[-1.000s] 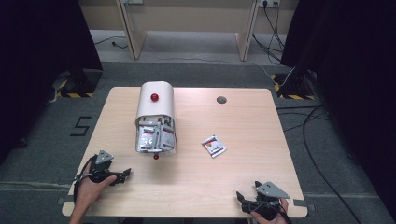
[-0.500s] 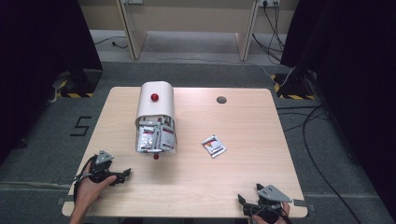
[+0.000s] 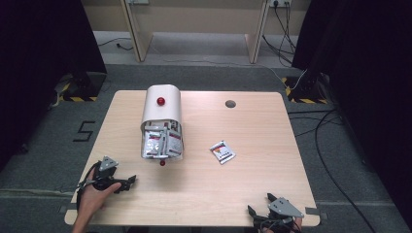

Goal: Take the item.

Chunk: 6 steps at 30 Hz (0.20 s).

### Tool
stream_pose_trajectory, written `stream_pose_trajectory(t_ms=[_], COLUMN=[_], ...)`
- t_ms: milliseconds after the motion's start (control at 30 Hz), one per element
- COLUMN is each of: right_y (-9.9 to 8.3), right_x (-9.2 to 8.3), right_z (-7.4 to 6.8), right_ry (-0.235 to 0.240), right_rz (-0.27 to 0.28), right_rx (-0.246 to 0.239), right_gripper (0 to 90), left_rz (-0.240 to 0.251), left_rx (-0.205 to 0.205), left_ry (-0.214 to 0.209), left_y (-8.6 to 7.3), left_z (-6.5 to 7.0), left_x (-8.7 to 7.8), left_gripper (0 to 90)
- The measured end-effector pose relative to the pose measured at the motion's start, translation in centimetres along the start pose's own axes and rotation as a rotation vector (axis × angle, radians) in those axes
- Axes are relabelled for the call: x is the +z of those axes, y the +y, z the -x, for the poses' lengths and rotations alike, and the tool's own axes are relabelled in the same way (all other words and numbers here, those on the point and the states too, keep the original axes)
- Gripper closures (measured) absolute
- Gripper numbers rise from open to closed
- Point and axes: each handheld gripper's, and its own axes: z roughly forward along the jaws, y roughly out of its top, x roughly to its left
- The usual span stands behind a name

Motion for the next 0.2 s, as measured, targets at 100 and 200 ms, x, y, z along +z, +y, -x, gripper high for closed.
stream_pose_trajectory(t_ms=[100,200], right_y=[-0.08,-0.14], right_x=[0.04,0.12], right_z=[0.02,0.03], right_ry=[0.002,0.003], right_rz=[0.008,0.017], right_rx=[-0.002,-0.003], right_gripper=[15.2,15.1], left_rz=[0.000,0.000], left_rx=[0.000,0.000], left_ry=[0.000,0.000], left_y=[0.00,0.00], left_z=[0.00,0.00], left_x=[0.00,0.00], left_gripper=[0.0,0.0])
